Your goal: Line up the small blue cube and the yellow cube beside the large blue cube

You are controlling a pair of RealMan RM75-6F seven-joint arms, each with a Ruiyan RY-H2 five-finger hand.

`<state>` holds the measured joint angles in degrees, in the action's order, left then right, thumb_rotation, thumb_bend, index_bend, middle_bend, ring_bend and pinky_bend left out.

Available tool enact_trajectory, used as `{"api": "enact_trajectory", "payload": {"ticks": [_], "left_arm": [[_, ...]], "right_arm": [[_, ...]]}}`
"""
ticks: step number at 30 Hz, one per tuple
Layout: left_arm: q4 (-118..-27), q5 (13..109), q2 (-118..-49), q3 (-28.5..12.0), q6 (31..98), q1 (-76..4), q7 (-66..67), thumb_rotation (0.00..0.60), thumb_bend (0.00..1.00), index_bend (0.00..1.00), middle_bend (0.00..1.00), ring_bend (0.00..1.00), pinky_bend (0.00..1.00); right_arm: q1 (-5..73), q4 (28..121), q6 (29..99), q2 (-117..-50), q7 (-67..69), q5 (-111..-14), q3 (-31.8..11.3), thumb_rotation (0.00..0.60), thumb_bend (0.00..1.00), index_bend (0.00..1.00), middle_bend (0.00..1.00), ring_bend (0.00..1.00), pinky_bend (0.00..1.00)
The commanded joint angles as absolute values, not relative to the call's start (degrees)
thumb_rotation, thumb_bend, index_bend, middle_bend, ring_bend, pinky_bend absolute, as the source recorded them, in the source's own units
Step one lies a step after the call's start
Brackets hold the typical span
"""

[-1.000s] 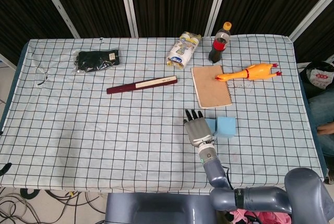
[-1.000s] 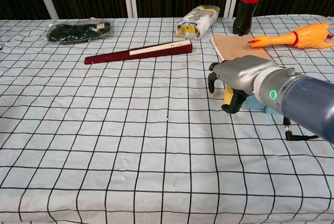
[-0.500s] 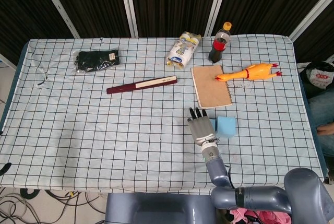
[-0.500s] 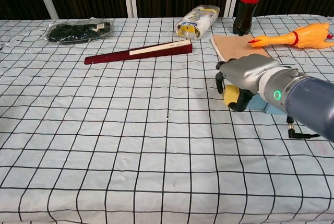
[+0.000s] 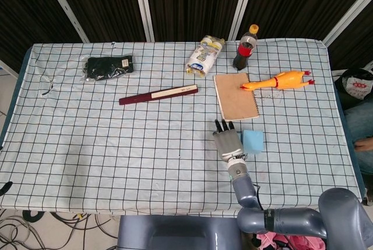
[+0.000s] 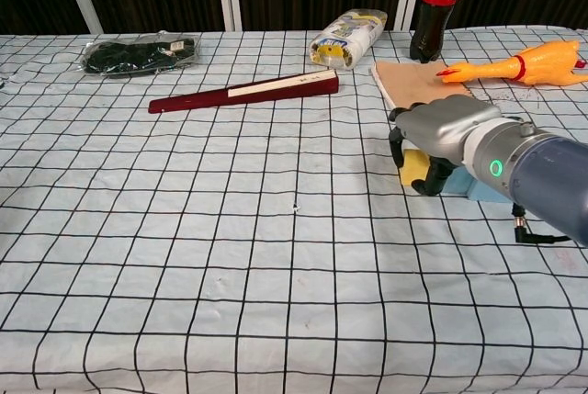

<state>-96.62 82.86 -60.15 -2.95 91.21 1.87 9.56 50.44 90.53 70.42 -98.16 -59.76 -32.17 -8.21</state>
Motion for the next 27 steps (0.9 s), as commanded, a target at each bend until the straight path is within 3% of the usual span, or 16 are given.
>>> {"api": "enact_trajectory", "payload": {"ticks": [1, 21, 27], "left_arm": [[-96.6, 82.8, -60.2, -3.0, 91.2, 1.9, 9.6, 0.6, 0.01, 0.22, 0.05, 0.0, 0.0], [-96.7, 82.7, -60.1, -3.0, 91.2, 1.9, 9.8, 0.6, 0.01, 0.22, 0.05, 0.0, 0.0], [-96.7, 82.8, -60.1, -3.0, 91.2, 1.9, 9.6, 0.6, 0.01, 0.22, 0.05, 0.0, 0.0]], "right_arm": [[50.4, 90.5, 70.4, -98.1, -59.7, -32.1, -8.2, 0.6, 0.37, 0.38, 0.0, 0.0, 0.09], [50.0, 91.5, 70.4, -97.5, -59.0, -32.6, -8.6, 0.6, 0.37, 0.38, 0.0, 0.0, 0.09], [50.1, 93.5, 71.0, -97.0, -58.2, -33.9, -9.5, 0.6, 0.37, 0.26, 0.0, 0.0, 0.09]]}}
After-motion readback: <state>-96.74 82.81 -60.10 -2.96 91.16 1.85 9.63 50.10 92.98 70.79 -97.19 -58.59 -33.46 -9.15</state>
